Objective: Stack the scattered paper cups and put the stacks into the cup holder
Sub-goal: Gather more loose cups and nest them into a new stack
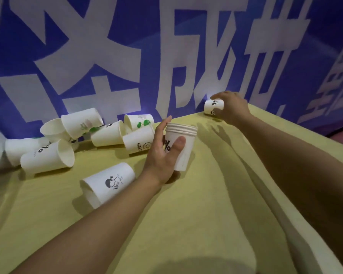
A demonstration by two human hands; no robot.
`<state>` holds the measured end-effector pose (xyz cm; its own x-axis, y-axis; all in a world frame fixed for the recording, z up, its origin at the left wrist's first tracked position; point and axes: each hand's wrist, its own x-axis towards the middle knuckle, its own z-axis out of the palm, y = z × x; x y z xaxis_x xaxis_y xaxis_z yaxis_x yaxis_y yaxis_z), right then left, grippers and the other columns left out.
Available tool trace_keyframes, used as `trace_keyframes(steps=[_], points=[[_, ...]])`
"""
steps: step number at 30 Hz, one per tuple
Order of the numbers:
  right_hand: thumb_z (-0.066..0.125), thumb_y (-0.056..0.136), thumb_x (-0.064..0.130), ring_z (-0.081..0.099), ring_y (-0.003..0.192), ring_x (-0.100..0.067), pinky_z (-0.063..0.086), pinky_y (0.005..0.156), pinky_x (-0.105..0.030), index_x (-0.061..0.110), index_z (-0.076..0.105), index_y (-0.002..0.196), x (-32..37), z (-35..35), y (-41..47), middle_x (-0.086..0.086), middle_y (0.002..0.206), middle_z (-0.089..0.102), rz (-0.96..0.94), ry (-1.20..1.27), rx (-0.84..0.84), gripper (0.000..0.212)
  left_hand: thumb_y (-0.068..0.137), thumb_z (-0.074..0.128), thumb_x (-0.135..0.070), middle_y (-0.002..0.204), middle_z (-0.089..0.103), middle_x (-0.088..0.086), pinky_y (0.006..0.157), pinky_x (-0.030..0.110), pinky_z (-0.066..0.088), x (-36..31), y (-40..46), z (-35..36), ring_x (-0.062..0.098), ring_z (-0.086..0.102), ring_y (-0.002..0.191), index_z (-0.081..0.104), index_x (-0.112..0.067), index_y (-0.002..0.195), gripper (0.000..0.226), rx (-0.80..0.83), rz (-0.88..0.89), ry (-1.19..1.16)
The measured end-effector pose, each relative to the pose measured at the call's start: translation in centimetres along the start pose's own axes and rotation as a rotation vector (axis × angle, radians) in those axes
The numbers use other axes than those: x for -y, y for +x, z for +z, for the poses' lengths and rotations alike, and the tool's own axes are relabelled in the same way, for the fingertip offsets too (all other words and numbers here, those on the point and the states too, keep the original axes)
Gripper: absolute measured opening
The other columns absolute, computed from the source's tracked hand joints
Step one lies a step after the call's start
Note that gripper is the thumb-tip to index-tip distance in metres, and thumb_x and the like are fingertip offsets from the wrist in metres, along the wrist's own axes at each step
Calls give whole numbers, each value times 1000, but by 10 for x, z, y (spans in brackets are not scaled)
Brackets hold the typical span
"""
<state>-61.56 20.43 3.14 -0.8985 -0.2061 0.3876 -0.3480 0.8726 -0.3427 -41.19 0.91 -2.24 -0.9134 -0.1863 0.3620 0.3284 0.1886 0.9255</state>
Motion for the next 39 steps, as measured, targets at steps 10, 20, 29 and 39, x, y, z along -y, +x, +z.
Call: trace_keyframes(steps=[10, 20, 29, 39], points=[[71, 90, 40, 45, 134, -31, 24, 111, -56, 39, 50, 139, -22, 24, 75, 0, 148, 51, -105, -288, 152, 53, 74, 61, -68, 114, 68, -5, 69, 25, 55, 13, 9, -4, 9, 69, 91, 44, -68, 127, 57, -46, -14, -94], [76, 82, 49, 51, 103, -25, 51, 94, -43, 41, 44, 137, -23, 3, 55, -6, 130, 57, -47, -320, 449, 64, 71, 60, -69, 116, 64, -4, 69, 26, 57, 10, 7, -5, 6, 68, 90, 41, -64, 131, 62, -37, -30, -106], [81, 83, 28, 61, 107, -23, 55, 81, -28, 38, 36, 142, 48, -62, -62, -2, 131, 53, -196, 370, 141, 74, 74, 60, -68, 119, 63, -6, 73, 25, 56, -19, -42, -15, 9, 66, 96, 43, -59, 131, 61, -10, 7, -76], [78, 85, 20, 64, 102, -20, 62, 75, -32, 28, 56, 119, 176, -63, -200, 3, 121, 53, -211, 1023, 17, 42, 76, 61, -73, 146, 53, -10, 102, 33, 51, -53, -131, -92, 8, 56, 127, 35, -62, 143, 73, 68, 9, 31]])
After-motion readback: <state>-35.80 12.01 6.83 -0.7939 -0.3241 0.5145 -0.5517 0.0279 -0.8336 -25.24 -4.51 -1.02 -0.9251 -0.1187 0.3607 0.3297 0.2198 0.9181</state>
